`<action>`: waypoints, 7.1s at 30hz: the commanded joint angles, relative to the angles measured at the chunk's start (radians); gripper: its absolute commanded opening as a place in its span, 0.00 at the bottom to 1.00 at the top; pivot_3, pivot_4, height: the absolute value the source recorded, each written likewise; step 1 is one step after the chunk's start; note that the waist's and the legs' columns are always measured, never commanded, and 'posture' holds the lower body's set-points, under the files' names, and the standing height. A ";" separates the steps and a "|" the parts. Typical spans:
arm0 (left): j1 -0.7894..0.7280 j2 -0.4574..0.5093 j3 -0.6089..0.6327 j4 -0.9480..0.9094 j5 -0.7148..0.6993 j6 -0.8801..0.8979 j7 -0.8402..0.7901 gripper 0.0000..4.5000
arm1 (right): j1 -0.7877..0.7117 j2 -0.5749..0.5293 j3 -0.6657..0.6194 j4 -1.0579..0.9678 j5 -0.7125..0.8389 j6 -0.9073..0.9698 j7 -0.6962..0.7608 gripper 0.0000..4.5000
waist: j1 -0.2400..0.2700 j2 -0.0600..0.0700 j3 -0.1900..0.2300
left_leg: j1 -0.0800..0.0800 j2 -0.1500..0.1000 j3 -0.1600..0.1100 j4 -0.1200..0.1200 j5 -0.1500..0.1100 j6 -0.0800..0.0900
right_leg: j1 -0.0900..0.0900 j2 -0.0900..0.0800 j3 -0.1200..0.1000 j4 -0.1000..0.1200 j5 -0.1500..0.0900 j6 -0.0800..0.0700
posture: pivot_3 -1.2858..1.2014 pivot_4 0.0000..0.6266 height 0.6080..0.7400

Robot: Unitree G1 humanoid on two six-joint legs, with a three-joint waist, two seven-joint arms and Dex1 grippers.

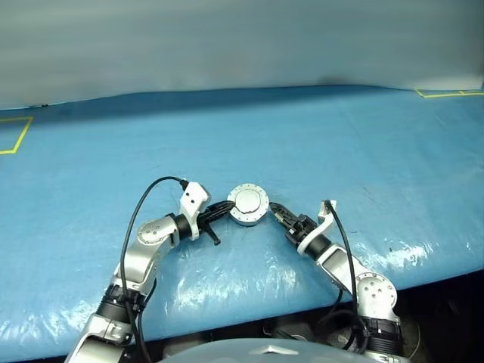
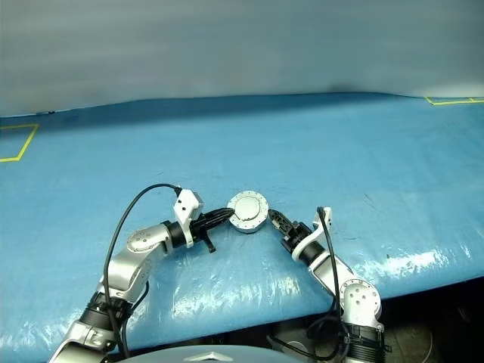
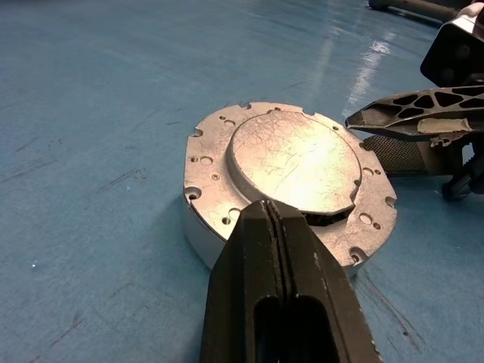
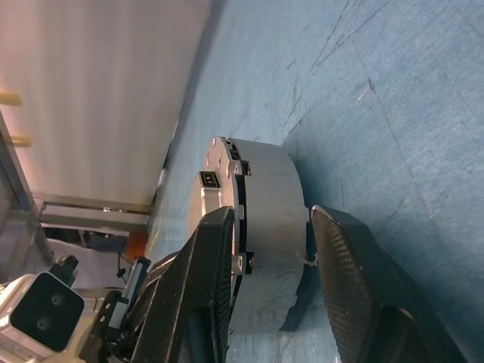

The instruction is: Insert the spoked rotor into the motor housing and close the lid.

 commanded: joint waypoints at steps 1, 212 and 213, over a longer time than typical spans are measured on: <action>0.016 0.002 -0.011 -0.013 0.012 0.010 -0.003 0.00 | -0.010 0.016 0.017 0.041 -0.015 0.024 -0.001 0.38 | -0.003 -0.001 -0.001 | 0.000 0.000 0.000 0.000 0.000 0.000 | 0.000 0.000 0.000 0.000 0.000 0.000 | 0.52 0.24 1.00; 0.289 -0.121 0.707 -0.233 -0.468 0.020 0.546 0.94 | -0.053 -0.003 0.213 -0.299 -0.257 -0.141 -0.005 0.63 | -0.009 -0.007 0.005 | -0.002 0.003 0.003 0.002 0.001 -0.002 | -0.003 0.003 0.004 -0.001 0.003 -0.006 | 0.52 0.24 1.00; 0.302 -0.129 0.673 -0.278 -0.428 -0.004 0.546 0.94 | -0.044 -0.031 0.244 -0.328 -0.364 -0.193 -0.026 0.63 | -0.008 -0.008 0.005 | -0.002 0.003 0.003 0.002 0.001 -0.002 | -0.003 0.003 0.004 -0.001 0.003 -0.007 | 0.52 0.24 1.00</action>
